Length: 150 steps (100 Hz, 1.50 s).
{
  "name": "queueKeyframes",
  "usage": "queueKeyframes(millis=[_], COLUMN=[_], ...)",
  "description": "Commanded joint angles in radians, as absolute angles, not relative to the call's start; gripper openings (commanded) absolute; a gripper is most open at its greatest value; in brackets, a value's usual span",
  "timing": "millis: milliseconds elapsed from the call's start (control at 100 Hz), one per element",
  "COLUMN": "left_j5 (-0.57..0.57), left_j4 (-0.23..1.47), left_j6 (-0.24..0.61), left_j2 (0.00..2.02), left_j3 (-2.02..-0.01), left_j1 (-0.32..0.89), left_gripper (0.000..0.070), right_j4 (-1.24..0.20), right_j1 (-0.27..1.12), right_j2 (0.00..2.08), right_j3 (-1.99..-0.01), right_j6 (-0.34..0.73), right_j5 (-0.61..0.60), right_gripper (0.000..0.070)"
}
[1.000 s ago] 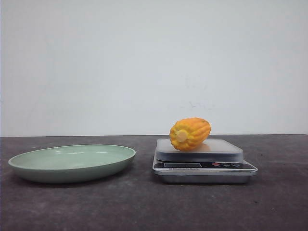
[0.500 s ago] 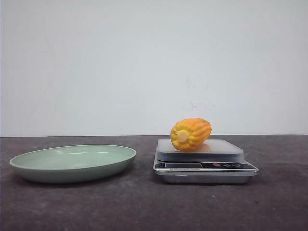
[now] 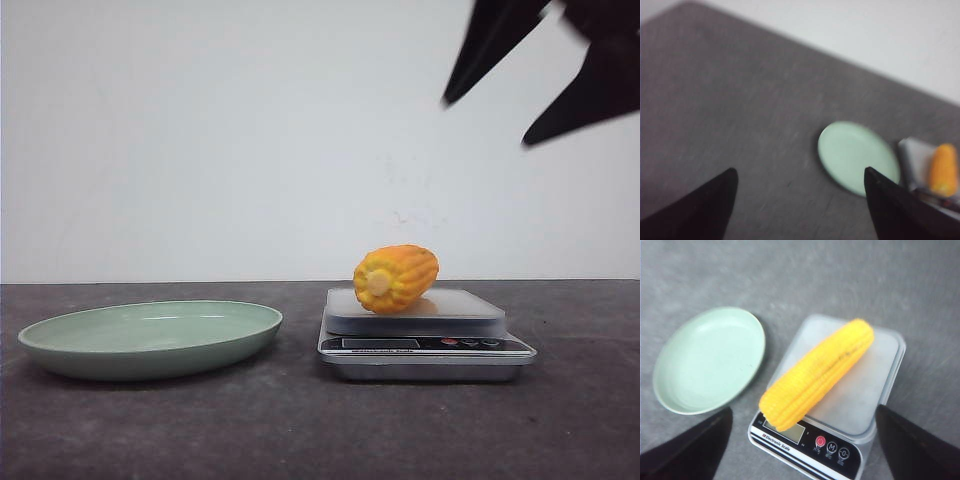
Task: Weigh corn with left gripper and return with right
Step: 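Lower the right gripper onto the corn on the scale, then grasp the corn with the right gripper and carry it to the plate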
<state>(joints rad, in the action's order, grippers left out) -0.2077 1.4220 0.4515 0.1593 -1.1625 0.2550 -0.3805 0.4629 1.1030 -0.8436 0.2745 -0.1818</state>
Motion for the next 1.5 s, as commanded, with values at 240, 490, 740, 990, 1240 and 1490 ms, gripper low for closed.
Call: queueKeyframes(millis=[240,490,740,990,1240,1490], left_j5=[-0.175,-0.175,-0.177,-0.183,-0.182,-0.182], left_j4=[1.354,1.356,1.355,1.354,1.353,1.337], left_j6=[0.396,0.377,0.355,0.352,0.352,0.353], left_j2=[0.159,0.159,0.159,0.159,0.159,0.159], left_j3=[-1.044,-1.031,-1.031,-1.031,-1.031,-1.031], left_j1=[0.255,0.255,0.255,0.255,0.255,0.255], left_gripper=[0.0468,0.0468,0.0468,0.0469,0.0469,0.0469], right_j4=[-0.399,-0.434,-0.456,-0.435,-0.416,-0.419], right_j1=[0.521,0.522,0.531,0.557,0.628,0.792], right_j2=[1.468,1.639,1.700,1.697,1.615,1.632], right_j3=[-1.058,-1.147,-1.147,-1.147,-1.180,-1.365], right_j6=[0.336,0.375,0.390,0.385,0.374,0.382], right_j5=[-0.108,-0.104,-0.099,-0.075,-0.078,-0.077], right_gripper=[0.0606,0.0604,0.0429,0.0000,0.0000,0.0000])
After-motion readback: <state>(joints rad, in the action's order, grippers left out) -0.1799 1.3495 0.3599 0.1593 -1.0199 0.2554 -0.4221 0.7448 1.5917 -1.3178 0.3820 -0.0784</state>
